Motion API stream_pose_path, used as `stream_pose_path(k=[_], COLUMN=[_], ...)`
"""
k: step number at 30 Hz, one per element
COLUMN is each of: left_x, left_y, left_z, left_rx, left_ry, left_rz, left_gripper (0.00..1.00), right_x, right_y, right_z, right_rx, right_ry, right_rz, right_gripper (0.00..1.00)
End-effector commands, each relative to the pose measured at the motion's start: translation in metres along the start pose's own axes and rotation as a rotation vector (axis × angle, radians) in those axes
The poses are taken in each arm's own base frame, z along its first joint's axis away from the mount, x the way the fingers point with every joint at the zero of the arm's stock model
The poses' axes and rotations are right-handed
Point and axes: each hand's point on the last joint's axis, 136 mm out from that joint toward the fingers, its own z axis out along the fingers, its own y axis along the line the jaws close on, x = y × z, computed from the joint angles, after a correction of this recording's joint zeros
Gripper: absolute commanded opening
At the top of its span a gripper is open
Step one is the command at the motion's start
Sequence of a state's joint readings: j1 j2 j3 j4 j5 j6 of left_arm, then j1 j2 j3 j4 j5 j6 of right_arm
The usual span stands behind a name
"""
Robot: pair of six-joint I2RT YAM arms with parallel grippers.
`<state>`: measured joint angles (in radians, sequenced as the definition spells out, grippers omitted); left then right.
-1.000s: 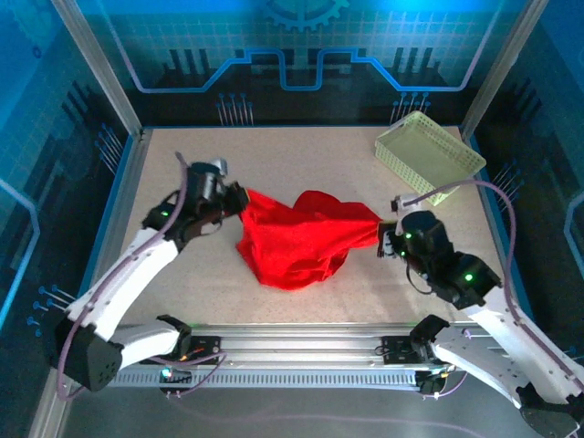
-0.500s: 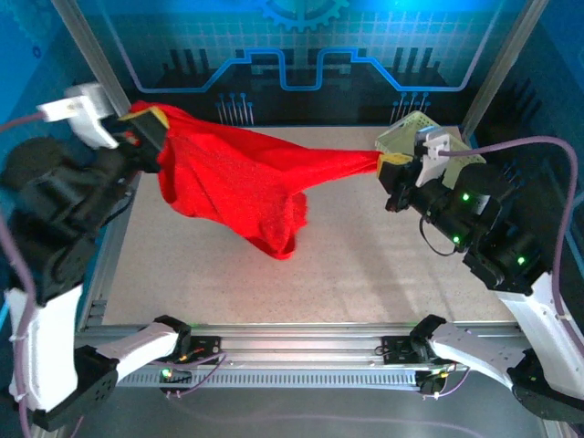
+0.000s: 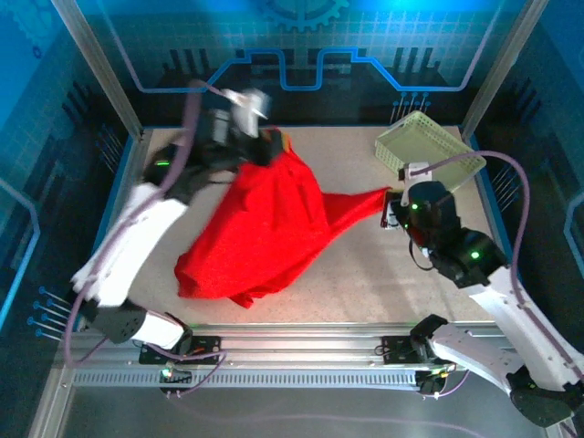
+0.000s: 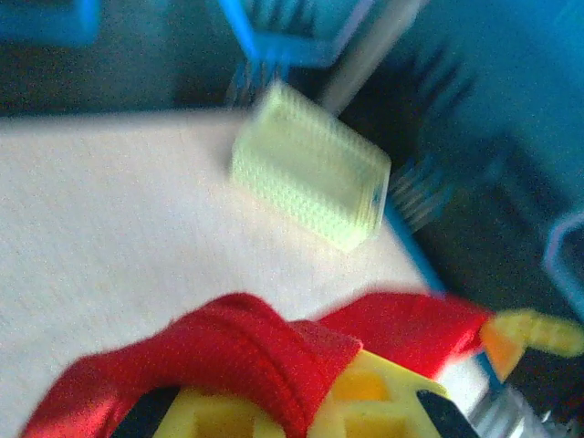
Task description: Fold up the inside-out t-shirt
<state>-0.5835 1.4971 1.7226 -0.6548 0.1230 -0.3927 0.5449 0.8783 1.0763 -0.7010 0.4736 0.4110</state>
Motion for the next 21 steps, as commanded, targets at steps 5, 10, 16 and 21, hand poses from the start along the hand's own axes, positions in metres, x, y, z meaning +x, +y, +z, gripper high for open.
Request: stream_pose_path(k=[5, 10, 16, 21], left_x=[0.109, 0.156, 0.155, 0.171], left_y=[-0.015, -0.060, 0.011, 0.136], left_z=[0.105, 0.131, 0.073, 0.002], left_rx=[0.069, 0.228, -0.022, -0.351], left_ry=[0.239, 0.395, 0.290, 0.199], left_rz=[-0.167, -0.167, -0.103, -0.300], left_gripper=[0.05, 0.40, 0.68, 0.72], right_x=[0.101, 0.109, 0.082, 0.069], right_y=[-0.058, -0.077, -0.074, -0.008], right_z=[0.058, 0.076, 0.061, 0.059], right_rx=[0.139, 0.143, 0.149, -0.031], right_ry=[0.282, 0.336, 0.267, 0.265], right_rz=[0.291, 0.398, 0.293, 0.147], right_gripper=[0.00, 0.40, 0.66, 0.66])
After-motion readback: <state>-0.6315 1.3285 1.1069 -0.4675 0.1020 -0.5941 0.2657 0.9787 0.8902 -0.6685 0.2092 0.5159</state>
